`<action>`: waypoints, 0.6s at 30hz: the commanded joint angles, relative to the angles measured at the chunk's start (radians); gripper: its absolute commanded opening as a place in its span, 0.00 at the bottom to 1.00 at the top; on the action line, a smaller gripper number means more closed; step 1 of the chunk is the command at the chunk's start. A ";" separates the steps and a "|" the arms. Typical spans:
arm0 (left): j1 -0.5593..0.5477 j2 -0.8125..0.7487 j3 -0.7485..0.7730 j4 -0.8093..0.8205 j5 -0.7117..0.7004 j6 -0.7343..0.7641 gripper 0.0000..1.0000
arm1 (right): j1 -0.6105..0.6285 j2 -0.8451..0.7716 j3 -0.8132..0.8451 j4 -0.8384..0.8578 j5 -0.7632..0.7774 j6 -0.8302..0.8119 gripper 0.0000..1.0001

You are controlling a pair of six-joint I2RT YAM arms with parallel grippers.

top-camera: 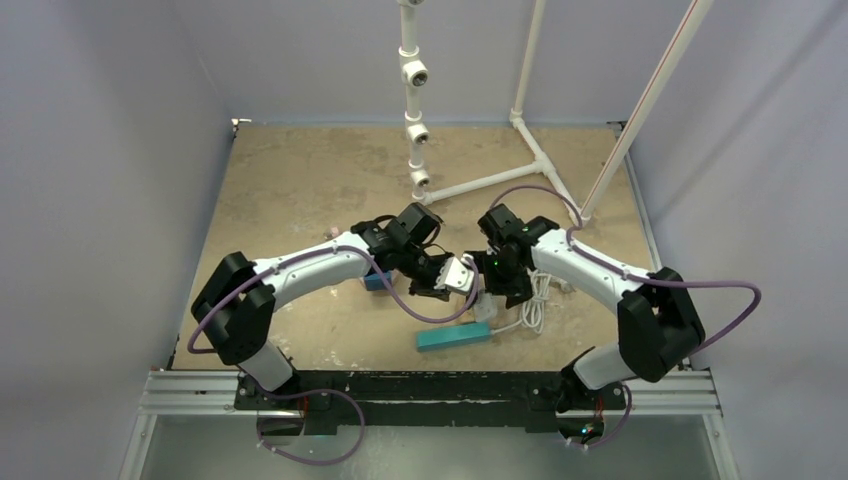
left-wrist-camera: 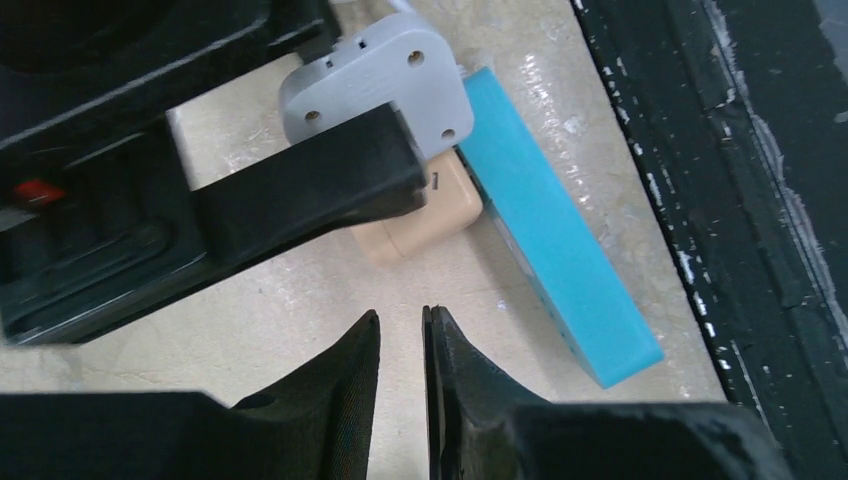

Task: Insert the plug
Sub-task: Press the plug into the socket, then reset both arms

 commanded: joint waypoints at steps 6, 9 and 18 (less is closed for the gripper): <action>-0.052 -0.014 -0.004 -0.089 0.078 -0.082 0.23 | -0.004 -0.068 0.247 -0.065 0.084 0.008 0.99; -0.068 0.006 -0.005 -0.098 0.090 -0.092 0.25 | -0.019 -0.094 0.291 -0.070 0.103 0.014 0.99; -0.054 0.016 0.037 0.014 -0.080 -0.213 0.32 | -0.070 -0.203 0.231 0.156 0.251 -0.037 0.99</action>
